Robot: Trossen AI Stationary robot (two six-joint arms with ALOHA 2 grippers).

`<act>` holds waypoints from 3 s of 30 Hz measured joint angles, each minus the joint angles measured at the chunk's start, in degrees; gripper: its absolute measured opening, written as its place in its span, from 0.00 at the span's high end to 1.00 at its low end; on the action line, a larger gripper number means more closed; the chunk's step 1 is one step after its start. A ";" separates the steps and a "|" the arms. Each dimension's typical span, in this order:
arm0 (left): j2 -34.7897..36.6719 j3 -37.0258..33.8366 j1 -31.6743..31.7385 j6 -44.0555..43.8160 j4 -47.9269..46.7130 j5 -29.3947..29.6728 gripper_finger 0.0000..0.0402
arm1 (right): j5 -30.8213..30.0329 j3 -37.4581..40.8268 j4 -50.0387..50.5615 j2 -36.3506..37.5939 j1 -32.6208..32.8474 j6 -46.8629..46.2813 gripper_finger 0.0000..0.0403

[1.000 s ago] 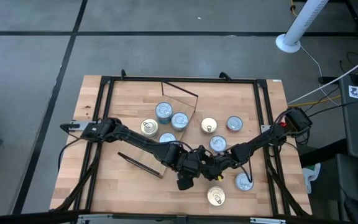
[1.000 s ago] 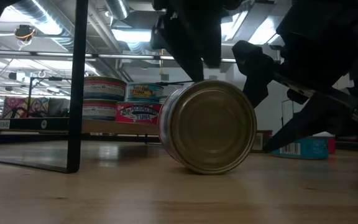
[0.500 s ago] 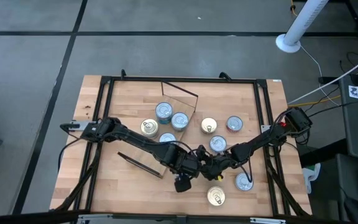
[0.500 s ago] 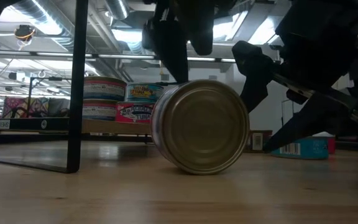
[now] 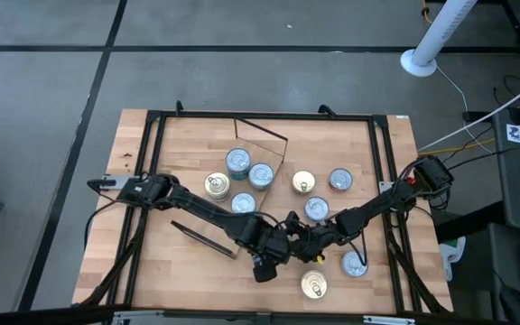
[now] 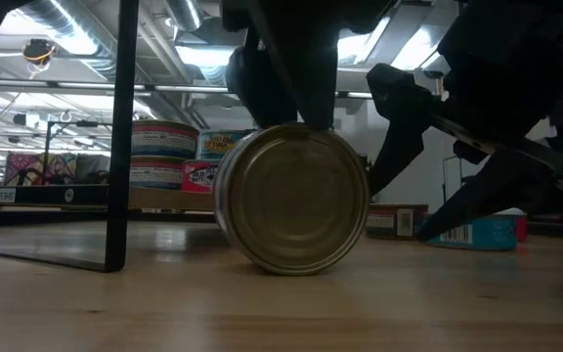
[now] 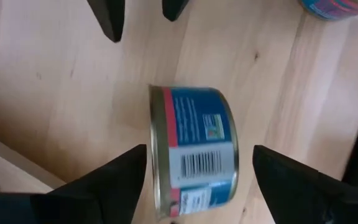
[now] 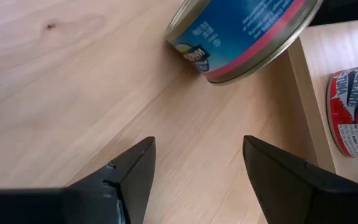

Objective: Stack canned seafood by type on shelf
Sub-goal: Stack the blue tuna can on top of the blue tuna can on the shelf

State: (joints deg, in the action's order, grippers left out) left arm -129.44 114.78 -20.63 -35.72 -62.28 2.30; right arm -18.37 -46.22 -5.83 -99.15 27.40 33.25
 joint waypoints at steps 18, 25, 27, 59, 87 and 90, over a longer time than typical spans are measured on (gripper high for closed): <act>-0.49 2.76 0.94 1.63 -5.85 0.27 0.53 | -0.30 0.00 1.41 0.00 -0.04 -0.02 0.40; 1.18 8.88 2.97 4.33 -14.99 -1.07 0.53 | -0.55 -0.06 3.75 0.04 -0.04 0.00 0.40; 1.38 11.64 3.53 4.88 -19.20 -1.61 0.52 | -0.60 -0.07 4.33 0.04 -0.04 0.01 0.40; 25.67 16.84 9.83 11.15 -27.75 9.02 0.51 | -5.19 -13.58 28.41 0.09 -0.24 -5.54 0.40; 37.47 -27.62 9.80 21.41 -26.54 32.83 0.51 | 1.28 -15.98 47.65 25.58 -15.21 -26.14 0.40; 37.46 -29.31 9.76 21.06 -23.93 33.06 0.51 | 1.01 -15.98 46.94 26.52 -15.54 -25.97 0.40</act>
State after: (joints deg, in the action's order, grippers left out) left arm -91.98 85.47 -10.87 -14.66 -86.21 35.36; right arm -17.36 -62.19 41.11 -72.63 11.86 7.28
